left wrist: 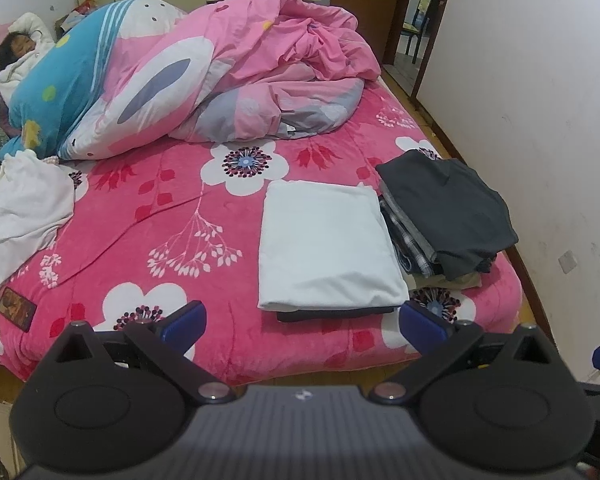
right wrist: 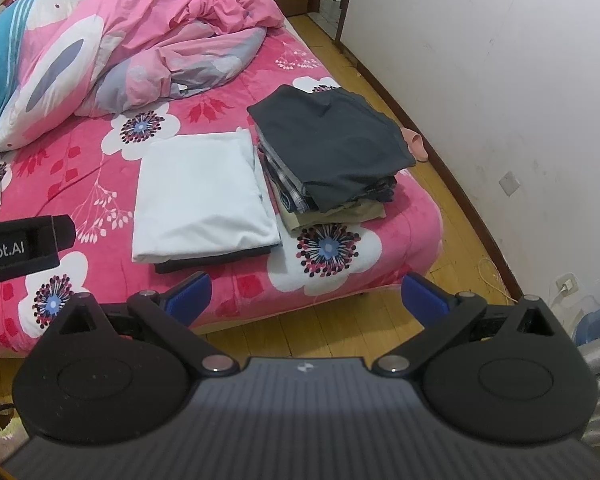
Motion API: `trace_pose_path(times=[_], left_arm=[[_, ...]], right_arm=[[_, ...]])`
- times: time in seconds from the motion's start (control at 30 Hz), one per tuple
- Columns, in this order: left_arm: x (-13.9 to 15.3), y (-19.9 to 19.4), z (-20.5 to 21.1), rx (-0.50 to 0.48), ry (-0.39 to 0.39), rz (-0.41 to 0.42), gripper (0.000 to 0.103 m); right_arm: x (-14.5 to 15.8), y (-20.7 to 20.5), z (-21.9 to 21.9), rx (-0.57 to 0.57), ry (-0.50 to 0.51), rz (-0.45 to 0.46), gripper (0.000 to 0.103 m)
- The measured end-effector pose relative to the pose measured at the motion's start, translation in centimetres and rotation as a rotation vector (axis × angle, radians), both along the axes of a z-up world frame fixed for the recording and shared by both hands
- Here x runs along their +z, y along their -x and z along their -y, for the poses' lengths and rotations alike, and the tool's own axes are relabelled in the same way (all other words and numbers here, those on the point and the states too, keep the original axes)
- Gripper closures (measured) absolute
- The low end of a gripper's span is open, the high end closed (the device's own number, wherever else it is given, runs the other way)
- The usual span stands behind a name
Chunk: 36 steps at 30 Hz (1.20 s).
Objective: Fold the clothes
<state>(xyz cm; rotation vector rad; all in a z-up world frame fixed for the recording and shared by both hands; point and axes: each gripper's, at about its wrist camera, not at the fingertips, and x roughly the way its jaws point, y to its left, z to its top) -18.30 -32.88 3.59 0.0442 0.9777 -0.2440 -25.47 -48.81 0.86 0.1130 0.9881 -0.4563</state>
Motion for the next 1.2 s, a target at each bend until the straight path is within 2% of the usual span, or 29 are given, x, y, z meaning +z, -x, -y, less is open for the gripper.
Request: trace_pose_path(times=[1.2], left_arm=[[-0.6,-0.2,1.1,-0.018,-0.009,-0.015,0.0]], right_arm=[[-0.4,0.2,0.7,-0.029,-0.006,-0.012,0.001]])
